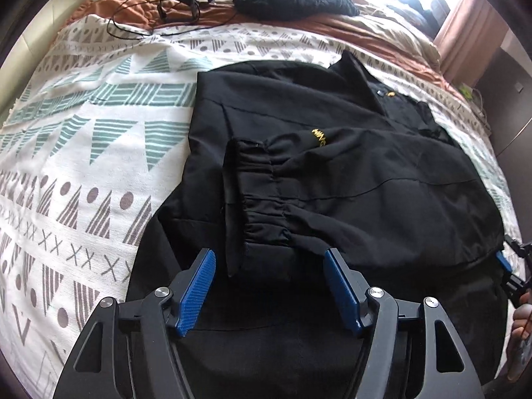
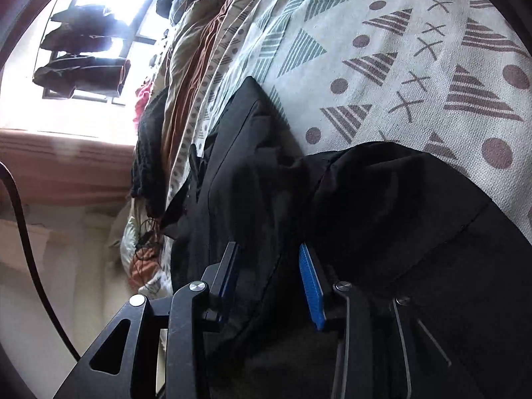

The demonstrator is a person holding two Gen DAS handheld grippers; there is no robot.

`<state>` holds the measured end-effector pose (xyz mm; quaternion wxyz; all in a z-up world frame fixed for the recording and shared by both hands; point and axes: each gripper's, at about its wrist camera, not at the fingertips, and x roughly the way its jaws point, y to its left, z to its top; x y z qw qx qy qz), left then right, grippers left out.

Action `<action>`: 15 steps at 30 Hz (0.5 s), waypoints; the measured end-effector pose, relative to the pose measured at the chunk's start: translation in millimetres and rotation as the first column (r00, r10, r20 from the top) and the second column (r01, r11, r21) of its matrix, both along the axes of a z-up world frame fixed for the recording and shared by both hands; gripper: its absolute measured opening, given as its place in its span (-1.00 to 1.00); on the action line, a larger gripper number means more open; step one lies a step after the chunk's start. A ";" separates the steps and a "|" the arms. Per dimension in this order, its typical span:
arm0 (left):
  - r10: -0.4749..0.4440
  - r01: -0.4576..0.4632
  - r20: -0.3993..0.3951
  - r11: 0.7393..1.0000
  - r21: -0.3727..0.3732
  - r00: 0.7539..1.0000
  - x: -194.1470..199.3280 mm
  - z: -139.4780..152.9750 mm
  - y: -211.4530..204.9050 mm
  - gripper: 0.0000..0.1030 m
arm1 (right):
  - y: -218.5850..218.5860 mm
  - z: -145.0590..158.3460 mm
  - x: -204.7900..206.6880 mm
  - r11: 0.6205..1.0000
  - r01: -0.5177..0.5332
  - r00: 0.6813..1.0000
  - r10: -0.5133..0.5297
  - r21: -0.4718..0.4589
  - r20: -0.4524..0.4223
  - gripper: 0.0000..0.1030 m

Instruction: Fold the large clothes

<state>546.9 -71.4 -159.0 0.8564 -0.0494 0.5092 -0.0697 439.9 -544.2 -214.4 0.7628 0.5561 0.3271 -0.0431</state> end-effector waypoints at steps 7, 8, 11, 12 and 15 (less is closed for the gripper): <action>-0.021 0.020 0.007 0.992 0.128 1.000 17.1 -10.6 -10.8 -0.09 | 0.8 3.1 4.0 0.999 -0.021 1.000 0.021 -0.027 -0.009 -0.27; -0.023 0.021 0.014 0.988 0.152 1.000 18.9 -11.0 -12.5 -0.09 | 1.4 3.2 4.8 0.999 -0.026 1.000 0.026 -0.029 -0.011 -0.27; -0.022 0.018 0.020 0.985 0.173 1.000 20.6 -8.5 -13.7 -0.09 | 3.3 2.4 5.2 0.999 -0.034 0.999 0.034 -0.023 -0.014 -0.27; -0.017 0.013 0.020 0.986 0.164 1.000 20.4 -5.6 -12.2 -0.08 | 3.9 3.1 5.2 0.999 -0.033 0.999 0.033 -0.022 -0.013 -0.27; -0.005 0.000 0.045 0.994 0.112 0.999 15.2 8.2 -3.9 -0.08 | 3.5 7.7 3.0 0.999 -0.027 1.000 0.027 -0.032 -0.006 -0.27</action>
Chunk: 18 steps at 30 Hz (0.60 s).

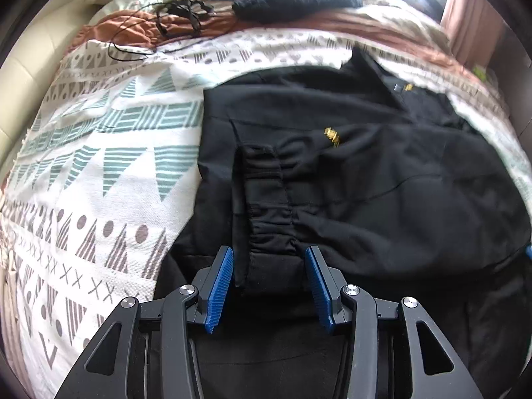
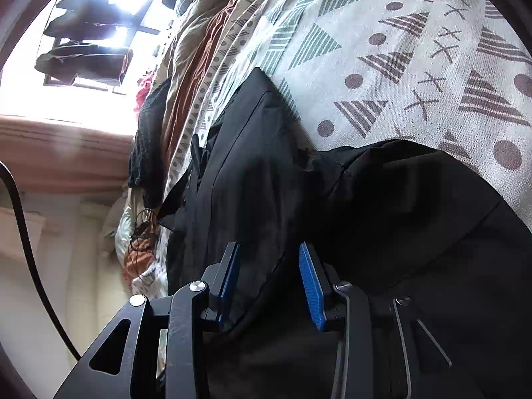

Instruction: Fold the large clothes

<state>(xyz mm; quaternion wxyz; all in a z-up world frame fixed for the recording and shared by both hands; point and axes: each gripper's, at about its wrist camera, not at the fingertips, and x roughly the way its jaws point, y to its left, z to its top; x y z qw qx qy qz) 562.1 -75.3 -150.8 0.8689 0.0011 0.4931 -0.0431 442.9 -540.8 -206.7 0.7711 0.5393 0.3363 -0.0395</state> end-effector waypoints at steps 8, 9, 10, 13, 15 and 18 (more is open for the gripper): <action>0.037 -0.025 0.093 0.992 -0.125 0.995 -38.2 54.2 39.9 0.18 | 20.4 13.4 0.8 0.995 -0.075 0.997 0.077 -0.067 0.018 0.04; 0.036 -0.018 0.112 0.988 -0.155 0.993 -47.4 62.0 45.7 0.44 | 22.0 15.1 0.6 0.994 -0.079 0.997 0.081 -0.080 0.014 0.14; 0.029 -0.007 0.127 0.985 -0.170 0.991 -55.0 68.1 49.7 0.73 | 25.8 18.1 -0.7 0.991 -0.084 0.996 0.086 -0.103 0.006 0.20; 0.035 -0.007 0.171 0.987 -0.161 0.985 -79.4 86.8 60.9 0.91 | 36.0 25.5 -8.2 0.987 -0.093 0.995 0.095 -0.132 0.010 0.44; 0.048 -0.016 0.178 0.985 -0.173 0.983 -96.5 98.1 69.1 0.91 | 41.5 29.9 -13.6 0.987 -0.093 0.995 0.096 -0.135 0.018 0.69; 0.058 -0.022 0.196 0.983 -0.182 0.979 -120.8 110.5 80.9 0.93 | 47.2 34.2 -24.8 0.988 -0.079 0.996 0.083 -0.133 0.027 0.94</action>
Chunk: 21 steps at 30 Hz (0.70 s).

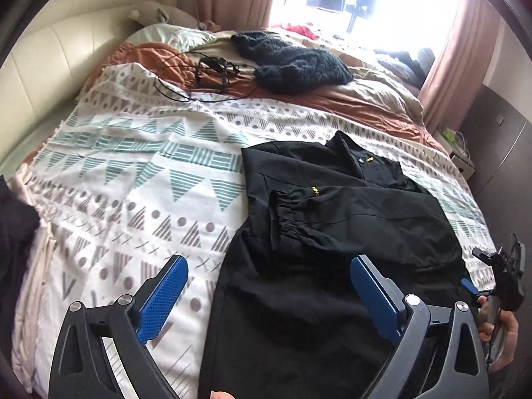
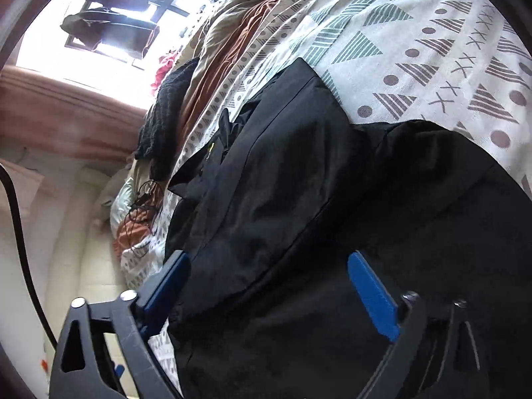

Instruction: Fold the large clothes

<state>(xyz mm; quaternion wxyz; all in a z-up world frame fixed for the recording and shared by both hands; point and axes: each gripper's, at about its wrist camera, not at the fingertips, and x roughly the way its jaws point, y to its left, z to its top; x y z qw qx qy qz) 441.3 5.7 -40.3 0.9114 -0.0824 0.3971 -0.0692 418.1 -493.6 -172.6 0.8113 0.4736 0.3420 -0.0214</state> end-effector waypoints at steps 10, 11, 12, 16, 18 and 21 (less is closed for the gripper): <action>0.028 -0.023 0.098 0.998 -0.053 0.995 -76.9 24.4 44.5 0.99 | 22.8 9.3 -55.0 0.999 0.036 0.999 -0.036 -0.031 0.022 1.00; 0.036 -0.030 0.105 0.998 -0.059 0.994 -83.7 25.1 49.5 0.99 | 24.8 11.3 -59.8 0.999 0.039 0.999 -0.038 -0.033 0.029 1.00; 0.042 -0.035 0.106 0.997 -0.070 0.993 -89.4 25.6 54.8 0.99 | 27.9 14.2 -67.8 0.998 0.042 0.998 -0.040 -0.037 0.039 1.00; 0.074 -0.063 0.112 0.993 -0.102 0.991 -110.8 25.2 75.1 0.99 | 40.9 28.4 -95.7 0.995 0.064 0.995 -0.058 -0.078 0.077 1.00; 0.086 -0.073 0.119 0.991 -0.114 0.989 -122.6 24.2 83.1 0.99 | 49.5 34.1 -107.8 0.993 0.071 0.993 -0.062 -0.095 0.096 1.00; 0.093 -0.075 0.131 0.987 -0.142 0.987 -141.3 24.4 93.8 0.99 | 61.1 40.1 -130.7 0.991 0.071 0.991 -0.057 -0.111 0.122 1.00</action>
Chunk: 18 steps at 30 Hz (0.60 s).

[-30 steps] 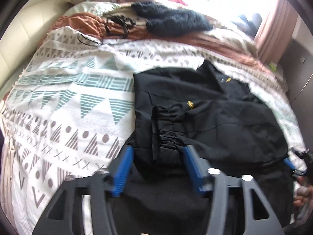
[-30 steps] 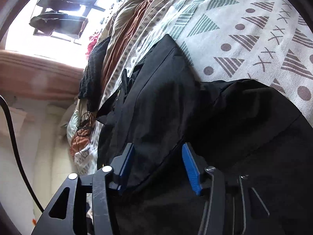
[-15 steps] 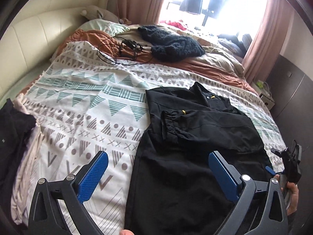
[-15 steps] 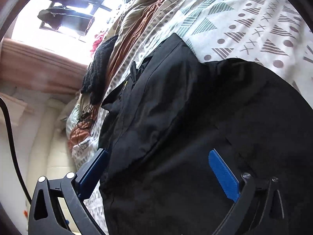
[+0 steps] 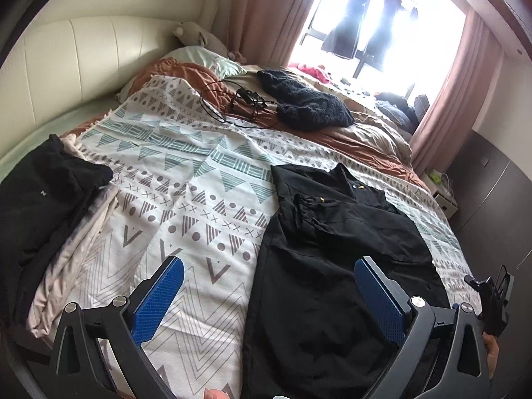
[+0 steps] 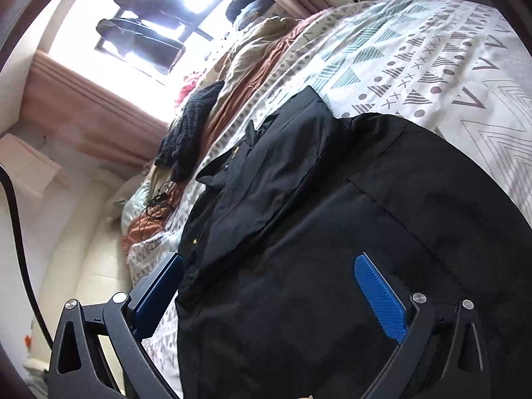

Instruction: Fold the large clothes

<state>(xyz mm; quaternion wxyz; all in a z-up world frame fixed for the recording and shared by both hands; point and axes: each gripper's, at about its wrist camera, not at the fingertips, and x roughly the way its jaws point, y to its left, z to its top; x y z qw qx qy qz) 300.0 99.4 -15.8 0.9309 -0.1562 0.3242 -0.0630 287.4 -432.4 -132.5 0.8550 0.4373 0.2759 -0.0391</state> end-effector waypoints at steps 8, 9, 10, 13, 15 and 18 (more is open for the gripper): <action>0.026 -0.027 0.005 0.999 0.031 1.000 -53.1 -2.1 10.3 0.99 | 16.8 11.7 -73.9 1.000 -0.003 0.999 0.003 -0.010 0.044 1.00; 0.027 -0.026 -0.005 0.999 0.030 1.000 -58.0 -4.1 11.1 0.99 | 16.0 13.6 -85.6 1.000 0.009 0.999 -0.008 -0.022 0.052 1.00; 0.025 -0.025 -0.013 0.999 0.024 1.000 -64.5 -6.3 12.6 0.99 | 16.3 15.6 -93.8 0.999 0.020 0.998 -0.018 -0.033 0.055 1.00; 0.032 -0.032 0.000 0.999 0.013 0.999 -85.3 -7.8 14.8 0.99 | 12.9 19.2 -117.6 0.997 0.046 0.998 -0.044 -0.065 0.037 1.00; 0.038 -0.038 0.016 0.999 0.016 0.999 -100.7 -7.4 14.3 0.99 | 10.3 23.2 -131.3 0.995 0.055 0.998 -0.053 -0.079 0.030 1.00; 0.037 -0.037 0.023 0.999 0.015 0.999 -119.5 -9.3 12.5 0.99 | 8.1 32.5 -152.7 0.990 0.071 0.997 -0.065 -0.120 0.049 1.00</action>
